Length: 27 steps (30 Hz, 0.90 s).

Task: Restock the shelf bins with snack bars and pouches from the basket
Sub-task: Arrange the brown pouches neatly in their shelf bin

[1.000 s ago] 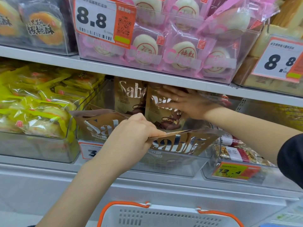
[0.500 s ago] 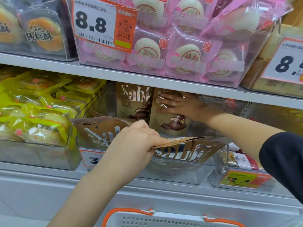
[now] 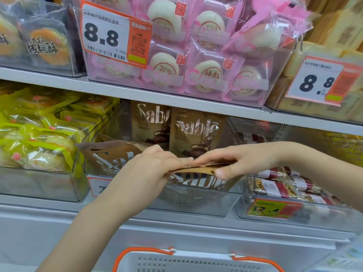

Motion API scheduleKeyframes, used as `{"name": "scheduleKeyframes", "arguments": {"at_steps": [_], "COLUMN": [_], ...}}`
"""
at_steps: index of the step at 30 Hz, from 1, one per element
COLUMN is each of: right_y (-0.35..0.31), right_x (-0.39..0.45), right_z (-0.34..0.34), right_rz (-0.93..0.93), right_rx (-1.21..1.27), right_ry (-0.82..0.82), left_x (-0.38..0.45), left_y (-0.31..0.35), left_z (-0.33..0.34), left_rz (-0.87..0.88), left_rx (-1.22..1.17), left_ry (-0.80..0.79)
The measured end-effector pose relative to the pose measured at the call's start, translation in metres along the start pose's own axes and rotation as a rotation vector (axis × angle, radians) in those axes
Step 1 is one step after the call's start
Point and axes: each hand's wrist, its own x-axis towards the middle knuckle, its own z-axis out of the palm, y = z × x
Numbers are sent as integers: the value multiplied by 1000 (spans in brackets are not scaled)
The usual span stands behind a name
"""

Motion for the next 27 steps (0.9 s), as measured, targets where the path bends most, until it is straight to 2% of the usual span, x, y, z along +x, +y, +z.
{"name": "scheduleKeyframes", "arguments": {"at_steps": [2,4,7,12,14,18,23,27], "right_y": [1,3,12,15,21,31,32,27], "right_x": [-2,0,4,16,28,57,72,73], "right_z": [0,0,-5,-17,-22,-31,-29,-24], "right_rz": [29,67,139,381,423,537,588,607], "right_rx": [17,-94,-351,-509,-575,-524,-543,-660], "right_ry": [93,189,446,805,837,850,1002,968], "left_x": [-4,-6,-7,-7,-7,-5,-5,2], "left_y": [0,1,1,1,-1,-2,-4,-9], "left_z": [-2,-3,-5,-9,-10,-11,-13,-13], "left_rz": [-28,-35,3,21,26,25,5,-66], "left_rx": [-6,55,182,216,206,185,200,172], "left_ry": [68,103,162,185,191,169,155,134]}}
